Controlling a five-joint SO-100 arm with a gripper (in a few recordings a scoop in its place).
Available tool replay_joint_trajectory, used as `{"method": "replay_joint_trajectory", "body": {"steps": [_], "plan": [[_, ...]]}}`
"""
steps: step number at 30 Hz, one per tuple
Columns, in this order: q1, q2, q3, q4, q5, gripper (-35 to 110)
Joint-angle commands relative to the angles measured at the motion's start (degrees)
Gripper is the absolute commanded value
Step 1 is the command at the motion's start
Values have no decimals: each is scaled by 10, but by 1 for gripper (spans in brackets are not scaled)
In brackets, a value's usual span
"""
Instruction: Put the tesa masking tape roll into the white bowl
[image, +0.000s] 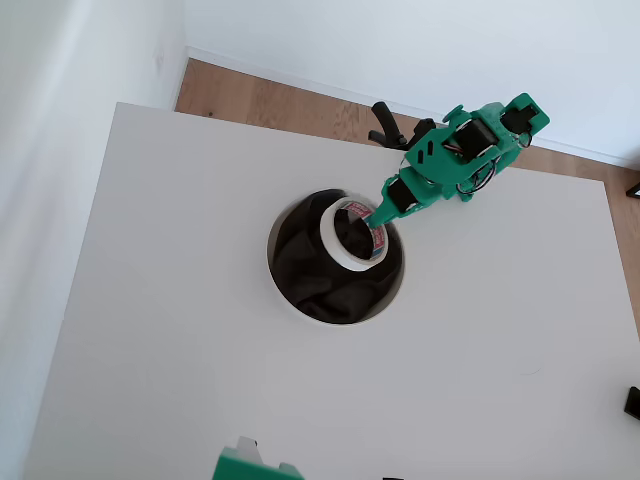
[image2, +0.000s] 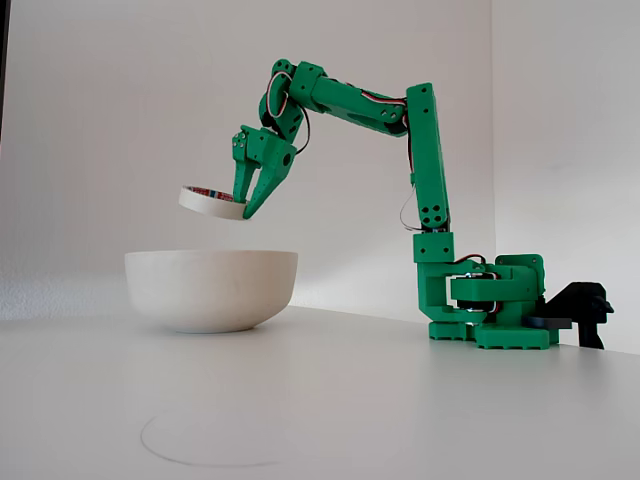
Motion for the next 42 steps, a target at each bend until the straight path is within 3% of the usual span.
{"method": "replay_joint_trajectory", "body": {"steps": [1, 10, 17, 20, 21, 23, 31, 32, 34, 42], "plan": [[25, -33, -22, -36, -7, -8], [1, -166, -21, -88, -9, -8], [-18, -158, -25, -104, 27, -8], [-21, -152, -25, -99, 47, 4], [-22, -151, -25, -96, 58, 28], [-22, -153, -25, -96, 64, 40], [-20, -155, -25, -91, 67, 37], [-20, -155, -25, -91, 66, 32], [-20, -156, -28, -94, 58, -8], [-33, -169, -47, -112, 69, -8]]}}
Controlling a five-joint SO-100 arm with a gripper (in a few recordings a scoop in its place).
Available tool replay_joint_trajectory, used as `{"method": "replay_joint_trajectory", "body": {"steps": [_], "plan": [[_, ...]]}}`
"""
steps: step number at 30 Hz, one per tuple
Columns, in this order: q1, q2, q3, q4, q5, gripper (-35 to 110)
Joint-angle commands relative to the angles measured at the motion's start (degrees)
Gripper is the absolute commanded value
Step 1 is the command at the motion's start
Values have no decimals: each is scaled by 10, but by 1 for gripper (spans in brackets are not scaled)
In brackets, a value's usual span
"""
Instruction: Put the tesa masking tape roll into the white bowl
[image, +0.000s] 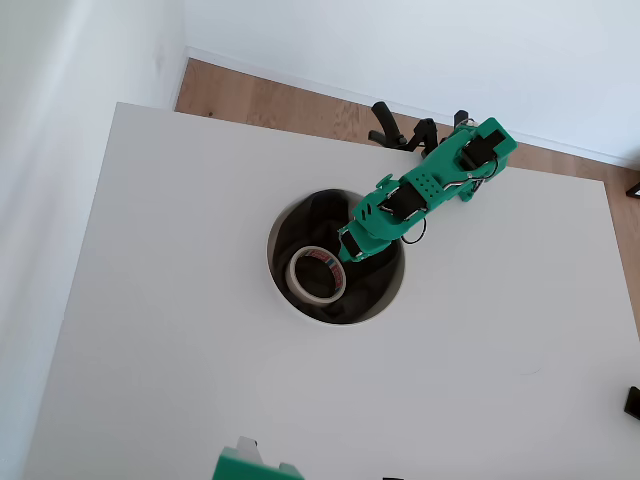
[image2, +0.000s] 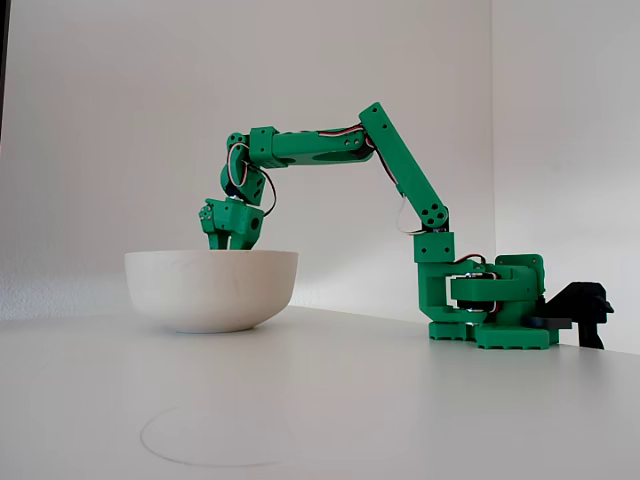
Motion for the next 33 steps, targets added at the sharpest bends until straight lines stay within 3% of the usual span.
{"method": "replay_joint_trajectory", "body": {"steps": [1, 10, 23, 33], "plan": [[-7, 25, -69, 9, 14, -8], [-60, -107, -429, 135, 57, -8], [-106, -5, -439, 132, 75, -9], [-306, 187, -430, 313, 61, -9]]}}
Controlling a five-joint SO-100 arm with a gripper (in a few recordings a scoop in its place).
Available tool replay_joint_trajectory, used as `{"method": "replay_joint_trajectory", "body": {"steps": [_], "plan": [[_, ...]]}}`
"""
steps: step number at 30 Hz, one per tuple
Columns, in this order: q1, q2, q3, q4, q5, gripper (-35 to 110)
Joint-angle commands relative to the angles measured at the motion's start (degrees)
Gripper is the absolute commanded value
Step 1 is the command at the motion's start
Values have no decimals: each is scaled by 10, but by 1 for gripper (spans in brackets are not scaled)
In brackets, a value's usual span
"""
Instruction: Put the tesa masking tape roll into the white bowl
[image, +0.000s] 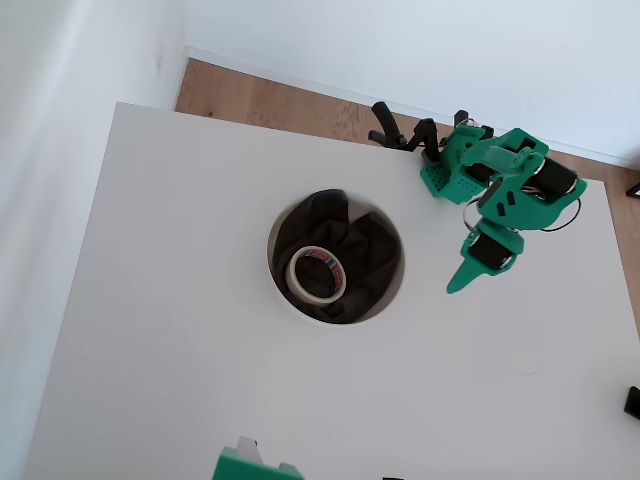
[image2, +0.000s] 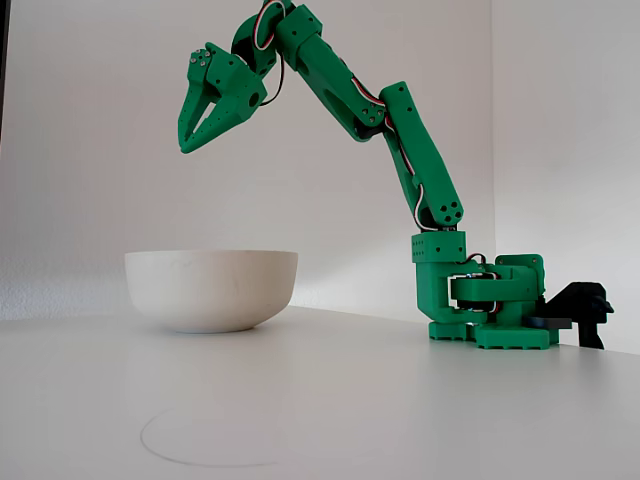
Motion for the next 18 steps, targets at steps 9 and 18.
{"method": "replay_joint_trajectory", "body": {"steps": [9, 18], "plan": [[-203, 319, 269, 44, 14, -8], [-224, 614, 789, -163, -22, -8]]}}
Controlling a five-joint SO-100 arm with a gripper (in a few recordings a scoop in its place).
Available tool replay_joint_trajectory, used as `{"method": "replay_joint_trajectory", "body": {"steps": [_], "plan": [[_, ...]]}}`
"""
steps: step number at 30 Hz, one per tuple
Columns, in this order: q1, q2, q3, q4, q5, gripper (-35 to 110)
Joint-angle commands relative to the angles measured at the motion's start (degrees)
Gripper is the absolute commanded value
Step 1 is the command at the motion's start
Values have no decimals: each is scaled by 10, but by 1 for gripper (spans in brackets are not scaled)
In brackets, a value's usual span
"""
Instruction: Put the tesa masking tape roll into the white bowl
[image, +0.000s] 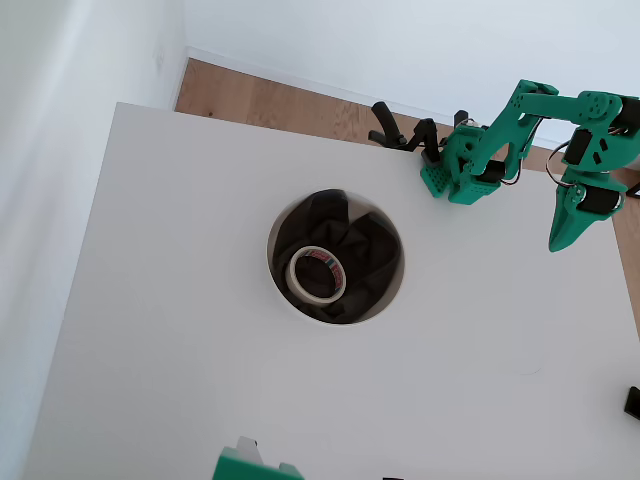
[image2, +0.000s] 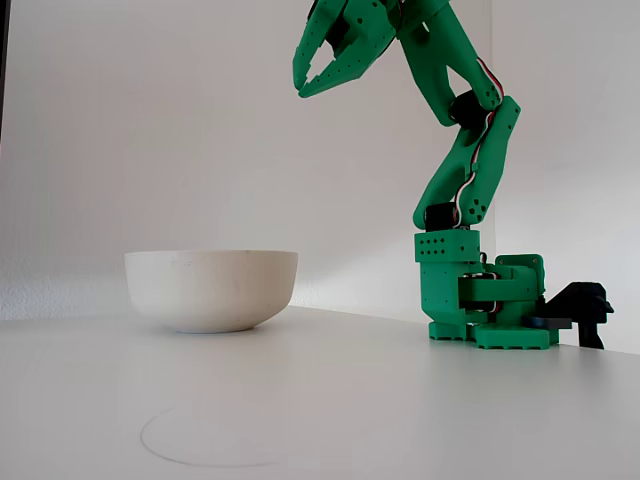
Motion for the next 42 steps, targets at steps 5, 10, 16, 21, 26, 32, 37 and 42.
{"method": "replay_joint_trajectory", "body": {"steps": [5, 10, 16, 21, 26, 32, 37, 42], "plan": [[40, 230, 418, -175, -43, -8], [34, 352, 588, -221, -56, -8], [-5, 518, 722, -187, -53, -8], [-5, 635, 790, -134, -56, -8], [-8, 635, 816, -128, -51, -8], [-32, 636, 814, -114, -48, -8], [-38, 636, 813, -113, -50, -8], [-40, 636, 813, -113, -53, -8]]}}
